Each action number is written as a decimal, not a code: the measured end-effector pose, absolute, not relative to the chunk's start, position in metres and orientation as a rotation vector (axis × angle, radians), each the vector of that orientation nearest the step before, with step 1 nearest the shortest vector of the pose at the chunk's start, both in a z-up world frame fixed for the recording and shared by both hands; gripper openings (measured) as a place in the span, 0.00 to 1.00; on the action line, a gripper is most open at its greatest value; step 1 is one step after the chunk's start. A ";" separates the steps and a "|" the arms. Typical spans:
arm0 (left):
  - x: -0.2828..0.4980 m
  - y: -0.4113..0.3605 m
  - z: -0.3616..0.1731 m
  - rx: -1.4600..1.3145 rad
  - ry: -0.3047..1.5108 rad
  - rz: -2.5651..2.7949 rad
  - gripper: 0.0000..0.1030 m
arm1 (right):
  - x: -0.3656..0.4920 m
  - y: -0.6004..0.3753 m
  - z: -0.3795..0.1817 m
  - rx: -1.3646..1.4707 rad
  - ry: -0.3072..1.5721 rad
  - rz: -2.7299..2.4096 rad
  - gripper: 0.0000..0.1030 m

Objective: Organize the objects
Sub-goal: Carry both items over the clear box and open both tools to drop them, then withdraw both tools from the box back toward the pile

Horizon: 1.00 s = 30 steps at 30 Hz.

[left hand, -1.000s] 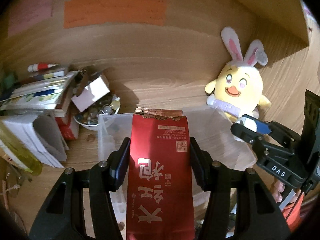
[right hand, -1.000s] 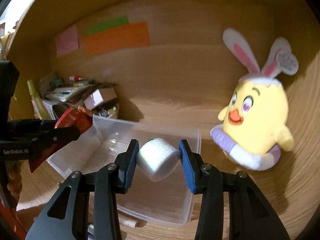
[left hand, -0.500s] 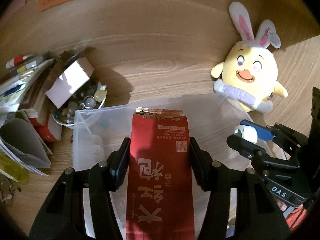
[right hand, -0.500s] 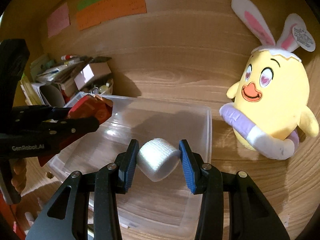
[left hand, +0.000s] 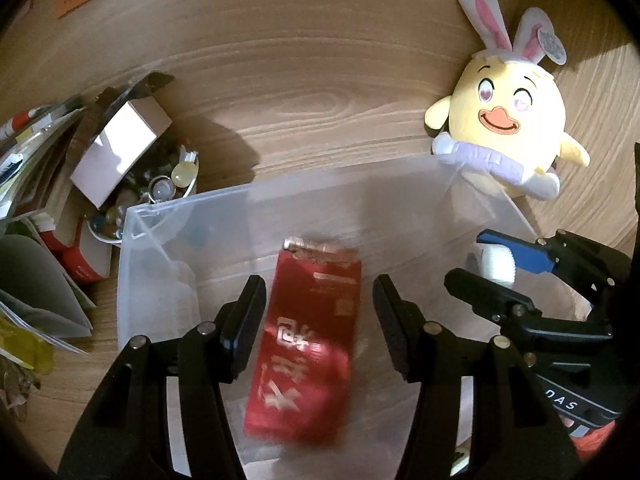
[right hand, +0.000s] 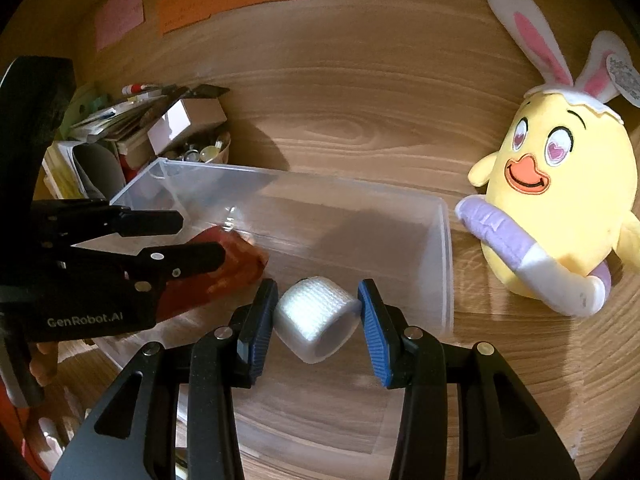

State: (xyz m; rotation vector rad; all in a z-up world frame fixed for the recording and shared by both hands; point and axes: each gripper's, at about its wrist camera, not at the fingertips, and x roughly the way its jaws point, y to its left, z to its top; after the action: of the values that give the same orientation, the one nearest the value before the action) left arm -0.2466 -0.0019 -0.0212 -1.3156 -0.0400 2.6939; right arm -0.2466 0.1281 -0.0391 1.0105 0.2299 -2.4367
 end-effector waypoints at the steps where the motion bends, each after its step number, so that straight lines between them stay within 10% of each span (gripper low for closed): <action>1: -0.246 -0.002 -0.021 -1.317 -0.040 2.693 0.54 | -0.247 0.128 -0.040 1.016 0.230 -2.433 0.38; 10: -0.238 0.001 -0.012 -1.312 -0.045 2.688 0.63 | -0.246 0.122 -0.040 1.024 0.273 -2.436 0.38; 30: -0.163 -0.013 0.036 -1.112 -0.038 2.820 0.92 | -0.207 0.139 0.002 0.862 0.265 -2.537 0.75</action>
State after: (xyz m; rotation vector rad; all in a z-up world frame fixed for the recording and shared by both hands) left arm -0.1632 -0.0132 0.0362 -1.1122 -0.0378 2.8205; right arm -0.2075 0.1389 0.0016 0.8624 0.2654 -2.5367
